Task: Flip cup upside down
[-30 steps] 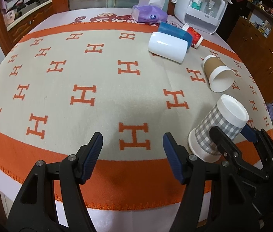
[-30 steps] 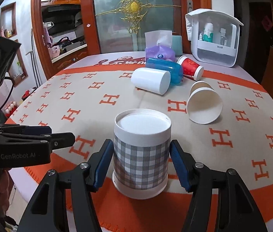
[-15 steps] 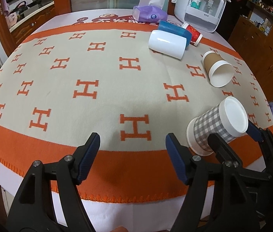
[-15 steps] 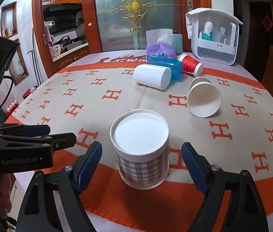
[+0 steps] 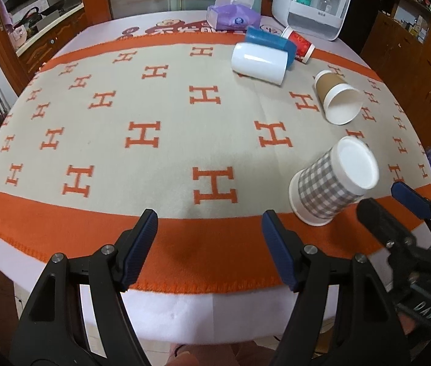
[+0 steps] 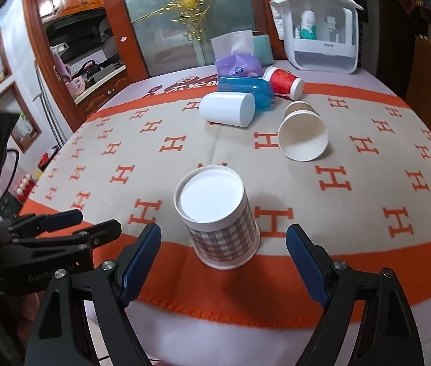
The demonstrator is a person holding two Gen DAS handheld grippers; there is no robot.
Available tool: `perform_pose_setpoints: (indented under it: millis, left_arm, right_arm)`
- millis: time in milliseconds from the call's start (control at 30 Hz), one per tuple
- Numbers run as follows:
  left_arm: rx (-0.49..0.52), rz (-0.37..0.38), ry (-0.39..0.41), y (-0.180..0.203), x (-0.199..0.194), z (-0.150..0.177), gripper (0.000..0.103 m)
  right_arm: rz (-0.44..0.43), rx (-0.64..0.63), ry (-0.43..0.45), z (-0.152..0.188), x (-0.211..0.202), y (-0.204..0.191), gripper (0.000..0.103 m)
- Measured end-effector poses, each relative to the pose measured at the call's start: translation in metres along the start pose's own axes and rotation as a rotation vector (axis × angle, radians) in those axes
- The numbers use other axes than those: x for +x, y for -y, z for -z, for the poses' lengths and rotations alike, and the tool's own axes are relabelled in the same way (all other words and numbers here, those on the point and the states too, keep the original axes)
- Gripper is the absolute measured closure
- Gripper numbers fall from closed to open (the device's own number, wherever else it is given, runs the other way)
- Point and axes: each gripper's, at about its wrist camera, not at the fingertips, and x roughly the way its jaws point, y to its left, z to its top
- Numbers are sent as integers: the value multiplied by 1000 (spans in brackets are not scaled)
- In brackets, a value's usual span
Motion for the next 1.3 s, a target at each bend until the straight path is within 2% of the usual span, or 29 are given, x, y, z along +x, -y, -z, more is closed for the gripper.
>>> perform_pose_setpoints:
  millis: [100,267,567,667,900,1300]
  left_arm:
    - [-4,-34,-4,1,-18,-5,35]
    - [3,-29,38,2,-58,-15,35]
    - [28,-9,118,14,-124,-38,35]
    - [24,-9,138,15,-139,-43,31]
    - [29,-19,179,17,-161,-48,28]
    - [16,-22,183,16,-160,-56,28]
  right_arm:
    - [-14,43,-30,-11,-19,1,18]
    - [-17,85,-55,-34,-54,-4,16]
    - [-3,128,-32,-75,-123,-20,9]
    - [12,123,1,-82,-144,-29,8]
    - [46,123,62,-85,-171,-44,7]
    - [66,121,78,-91,-174,-45,7]
